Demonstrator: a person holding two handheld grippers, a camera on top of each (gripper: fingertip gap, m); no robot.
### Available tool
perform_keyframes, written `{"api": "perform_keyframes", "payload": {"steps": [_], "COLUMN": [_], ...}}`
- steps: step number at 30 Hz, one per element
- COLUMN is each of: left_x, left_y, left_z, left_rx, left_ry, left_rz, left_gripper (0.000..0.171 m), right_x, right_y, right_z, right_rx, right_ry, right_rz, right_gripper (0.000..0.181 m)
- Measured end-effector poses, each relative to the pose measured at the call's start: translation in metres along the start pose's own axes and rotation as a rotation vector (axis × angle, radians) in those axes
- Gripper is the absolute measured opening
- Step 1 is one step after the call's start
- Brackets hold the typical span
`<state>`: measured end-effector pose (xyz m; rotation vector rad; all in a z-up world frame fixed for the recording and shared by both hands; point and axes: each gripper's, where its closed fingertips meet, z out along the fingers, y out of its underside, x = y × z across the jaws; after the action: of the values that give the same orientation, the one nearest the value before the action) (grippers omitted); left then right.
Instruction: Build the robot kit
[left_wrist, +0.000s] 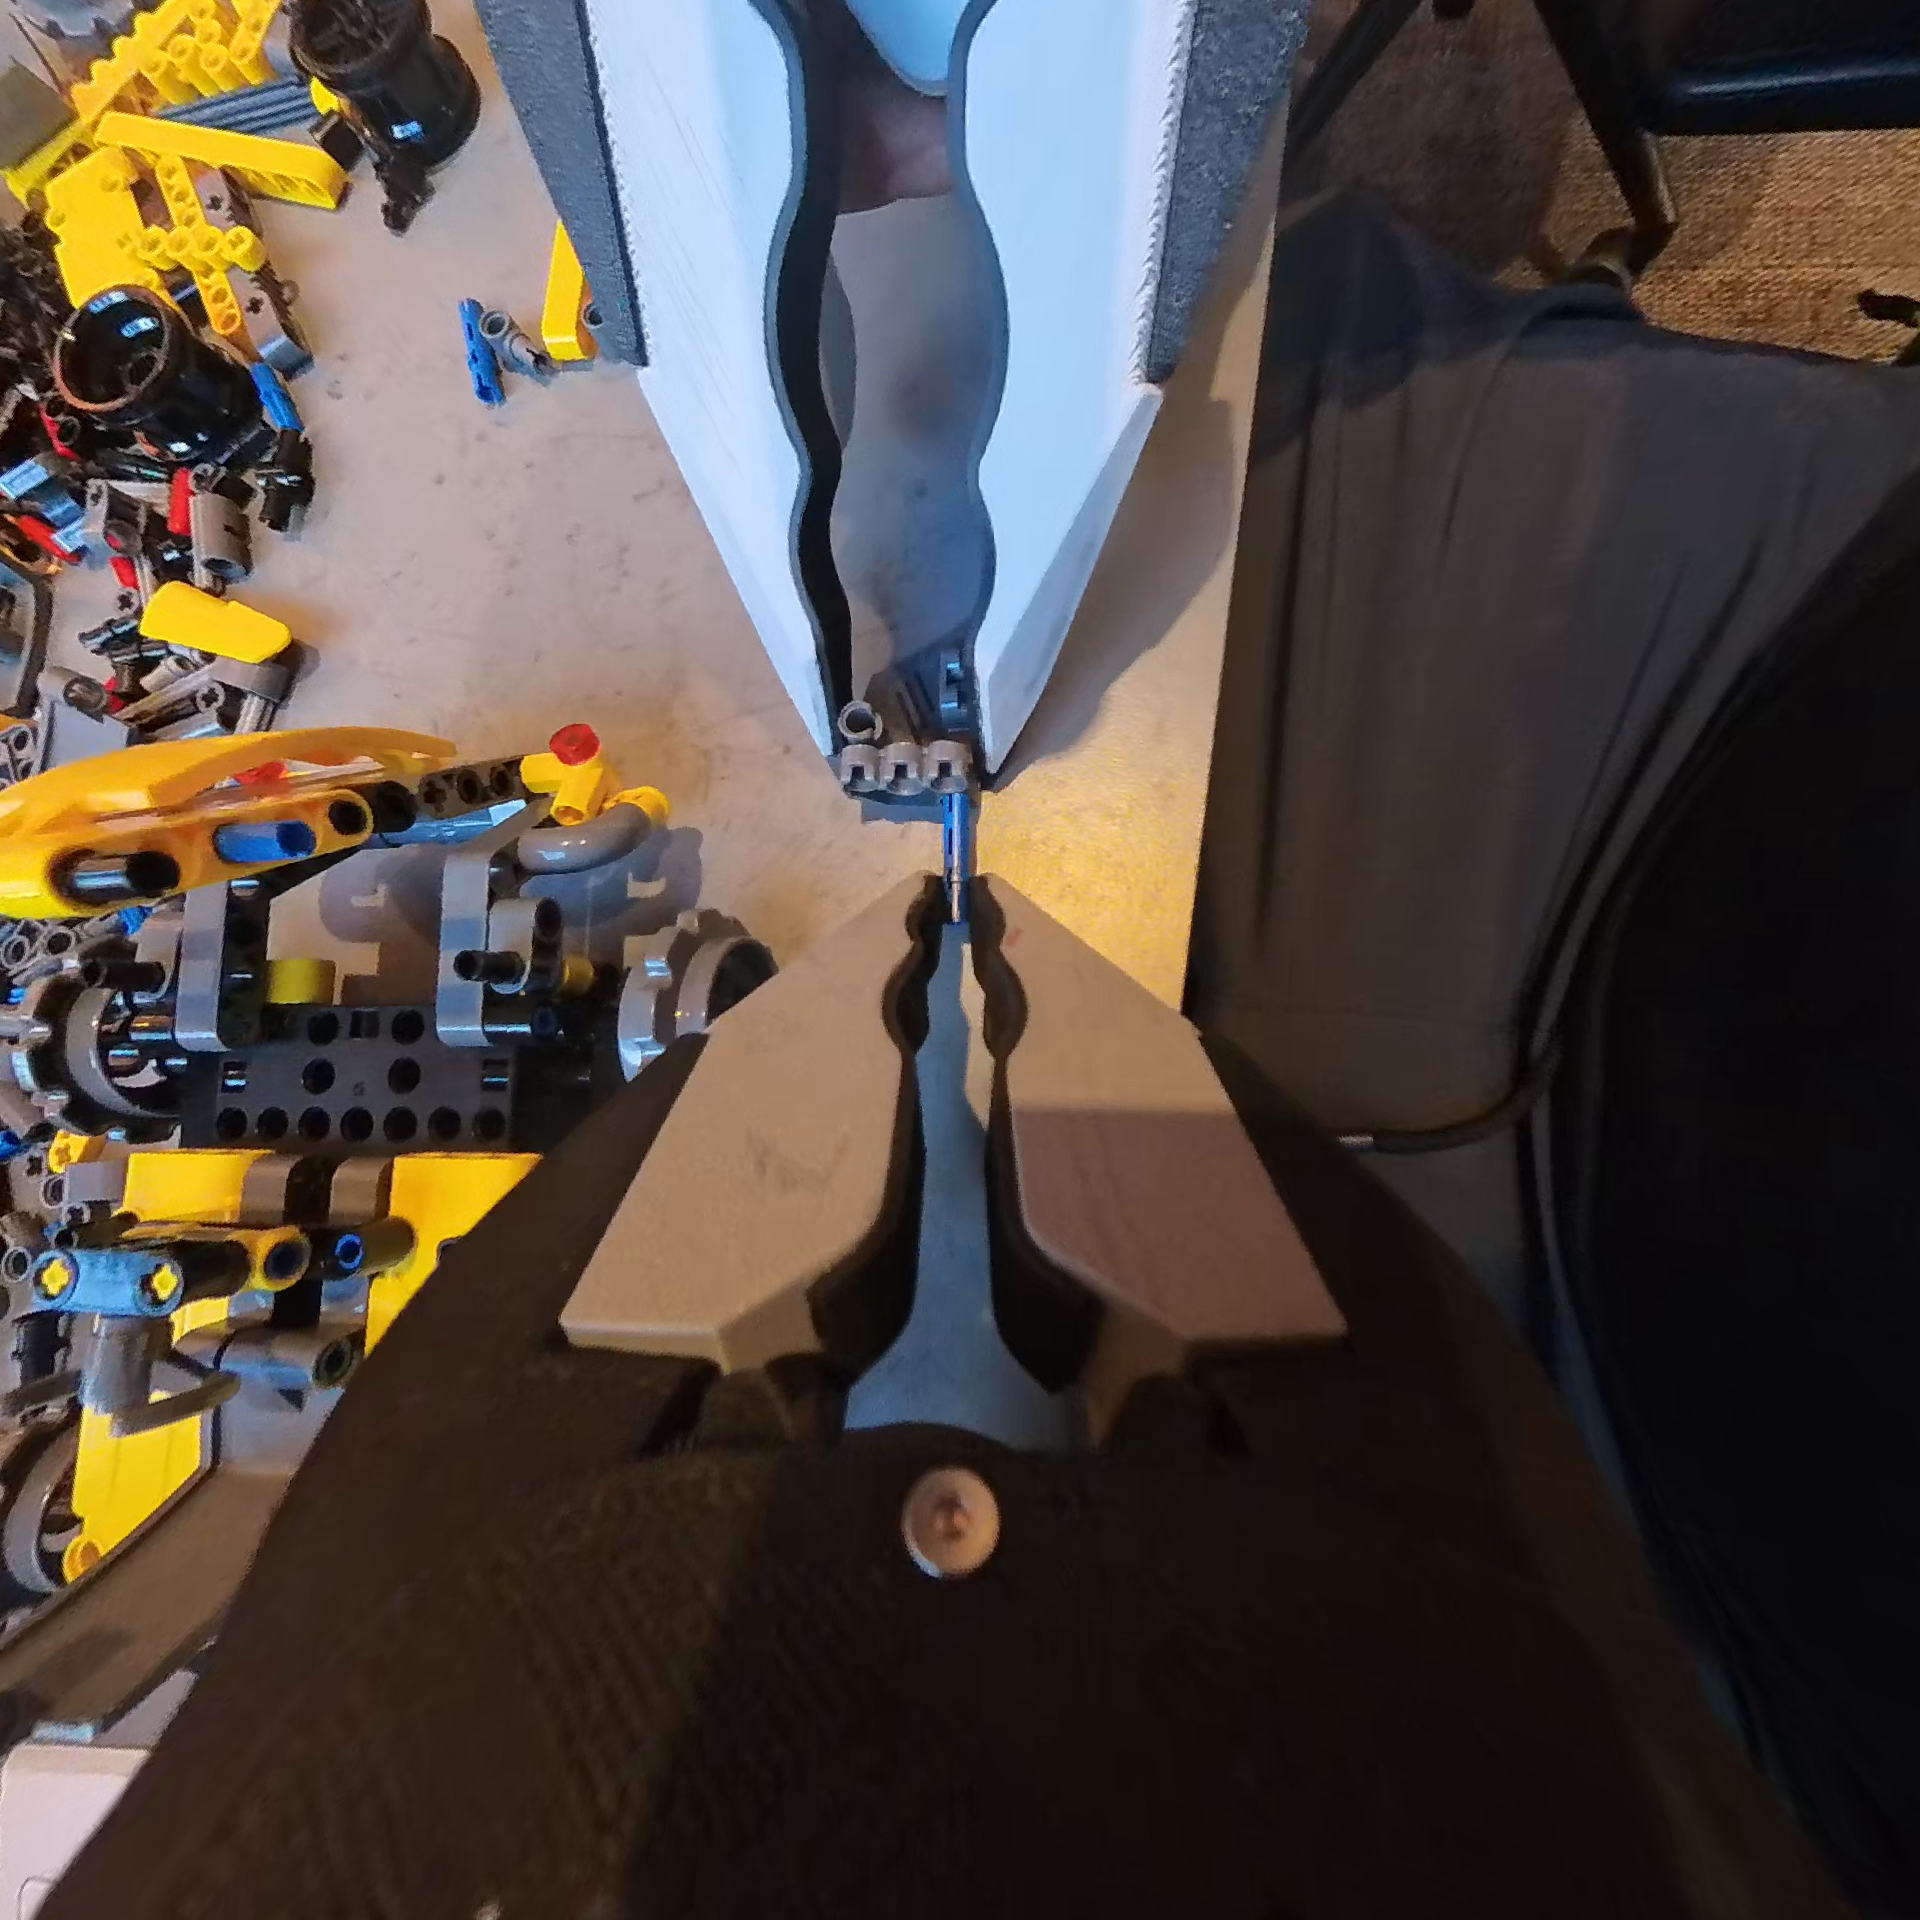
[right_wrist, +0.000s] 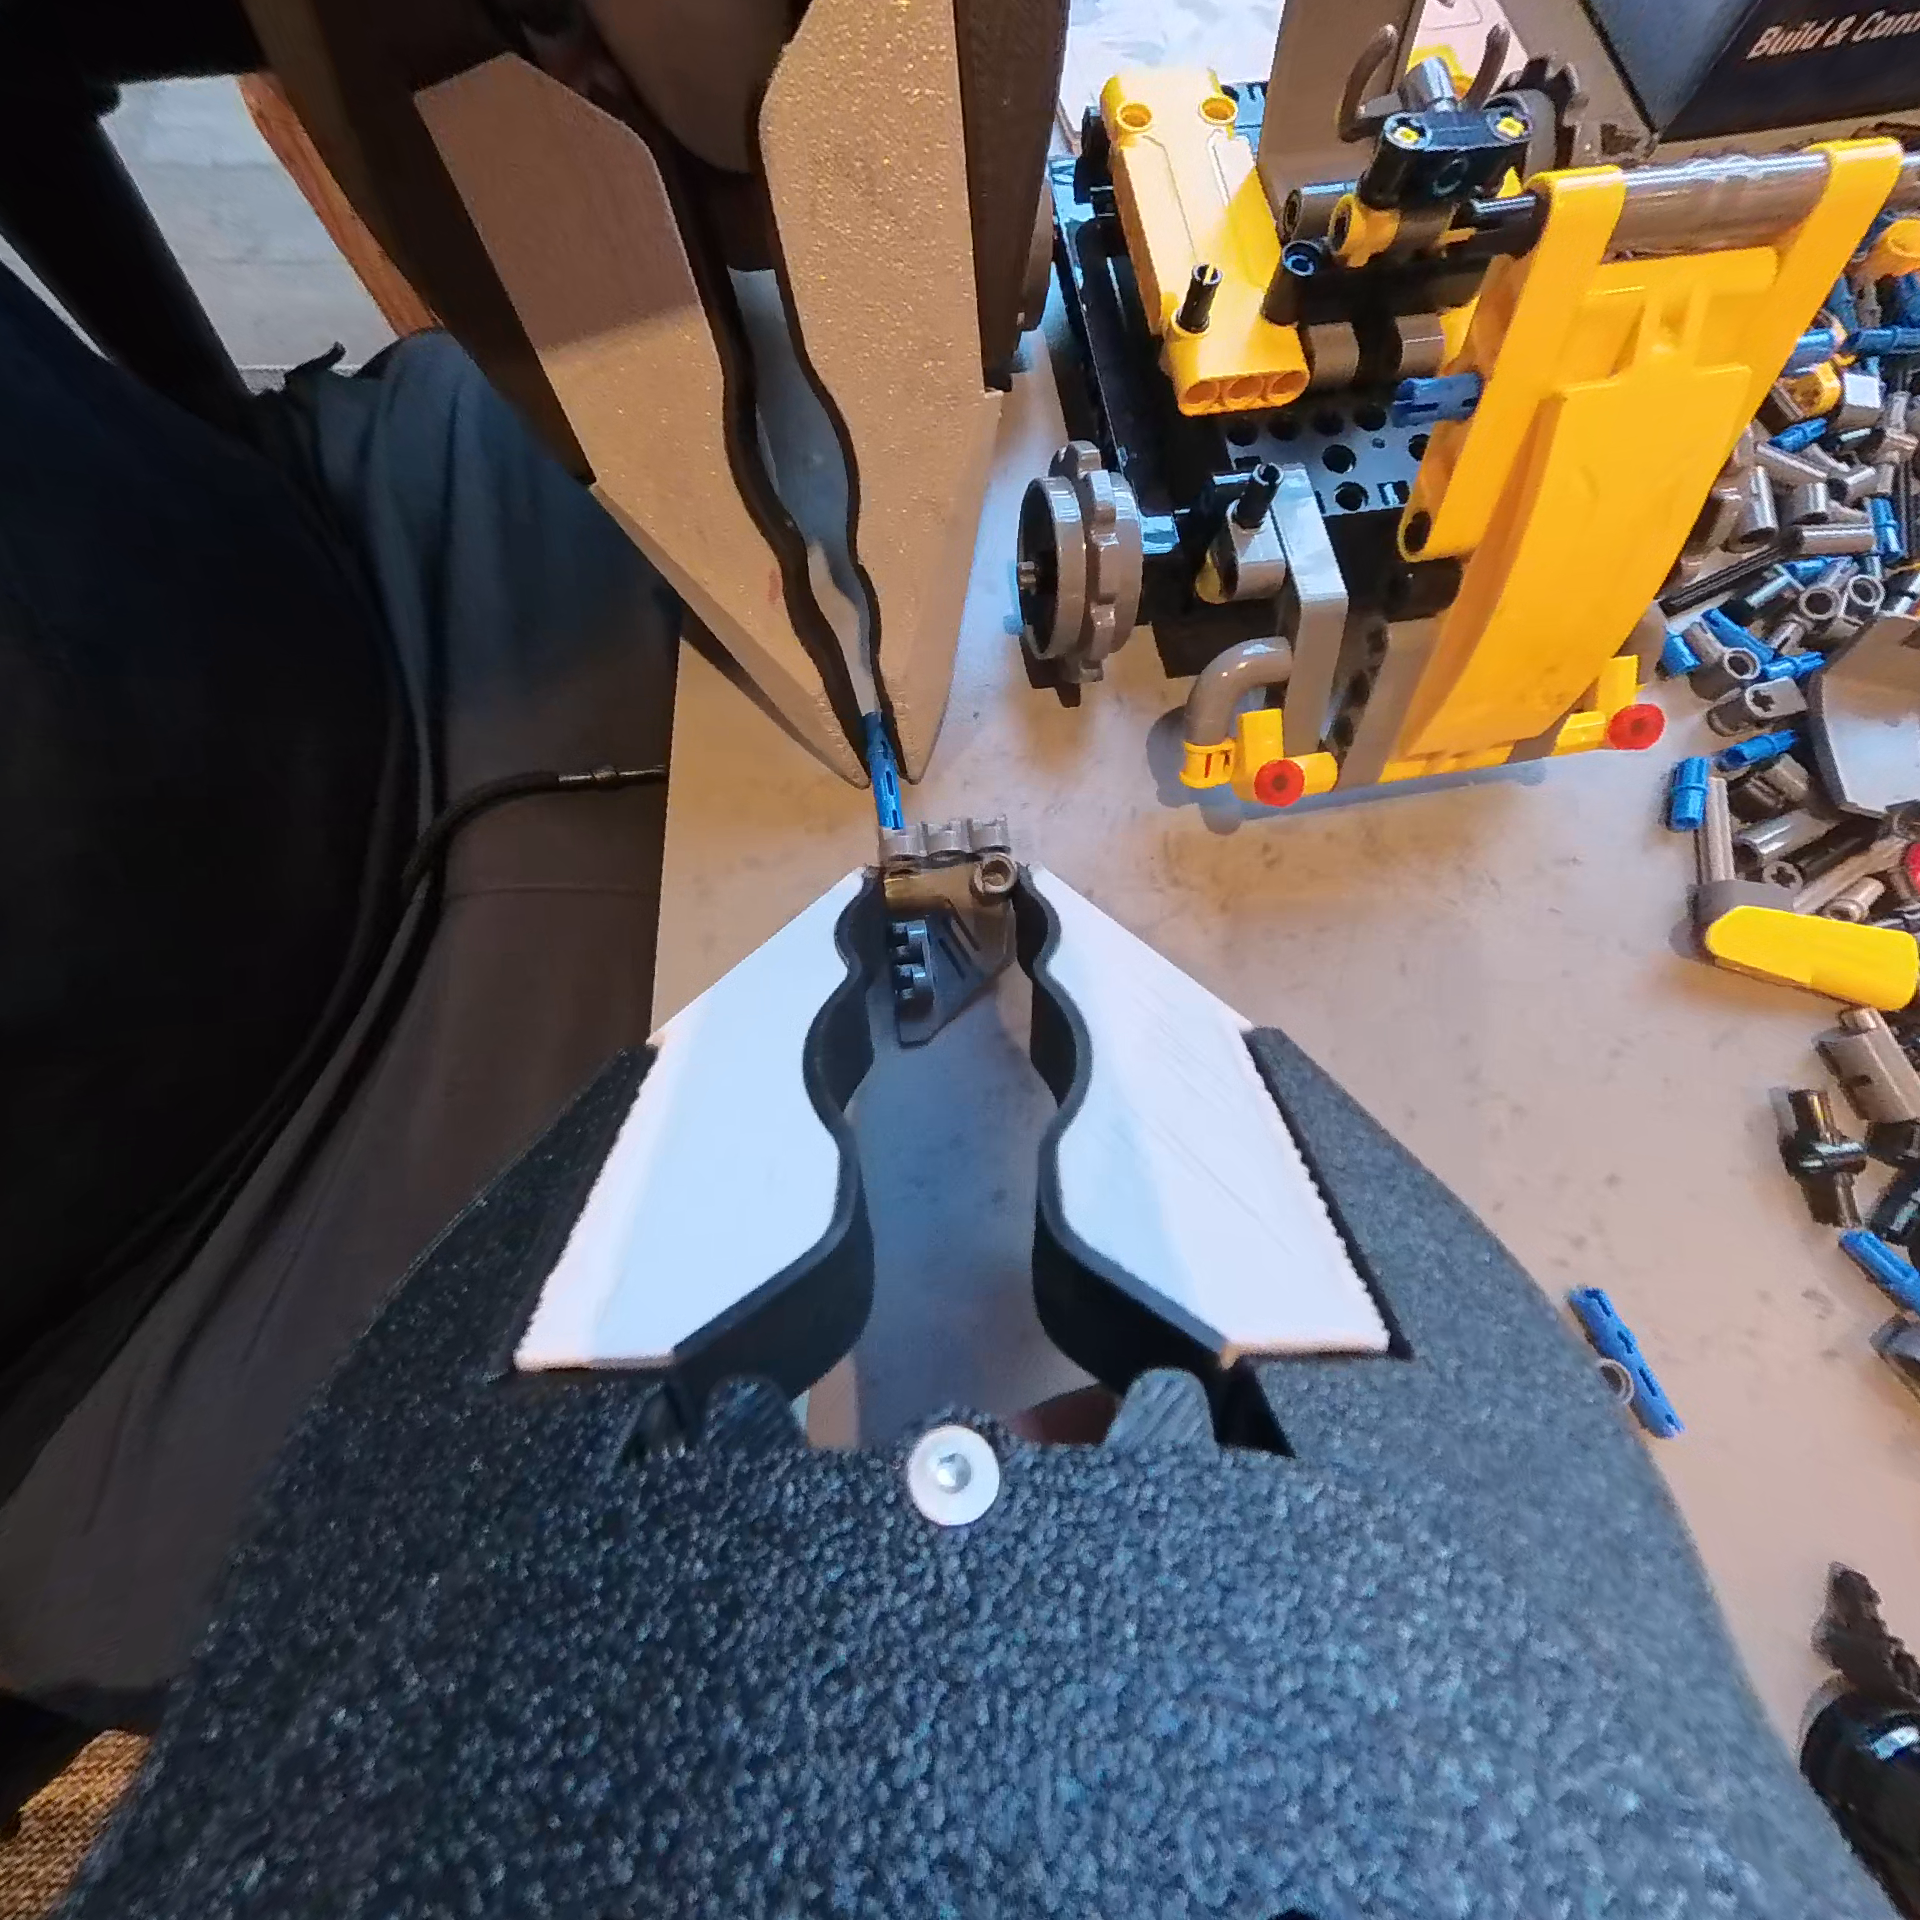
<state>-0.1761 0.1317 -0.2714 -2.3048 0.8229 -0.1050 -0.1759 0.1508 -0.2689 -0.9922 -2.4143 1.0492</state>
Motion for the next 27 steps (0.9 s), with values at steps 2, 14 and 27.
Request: {"api": "perform_keyframes", "payload": {"steps": [2,14,27], "left_x": [0.0001,-0.0011,-0.0009], "left_y": [-0.0001,-0.0022,-0.0043], "left_z": [0.0,0.0024,0.0049], "left_rx": [-0.003,-0.052,-0.066], "left_ry": [0.002,0.017,0.063], "left_rz": [-0.004,-0.006,-0.027], "left_gripper": [0.003,0.004,0.004], "right_x": [0.0008,0.0005,0.0015], "right_y": [0.0004,-0.0015,0.0027], "right_z": [0.0001,-0.0057,-0.0034], "right_rx": [-0.002,0.035,0.006], "right_ry": [0.002,-0.022,-0.032], "right_rz": [0.007,0.017,0.032], "right_gripper": [0.025,0.022,0.023]}}
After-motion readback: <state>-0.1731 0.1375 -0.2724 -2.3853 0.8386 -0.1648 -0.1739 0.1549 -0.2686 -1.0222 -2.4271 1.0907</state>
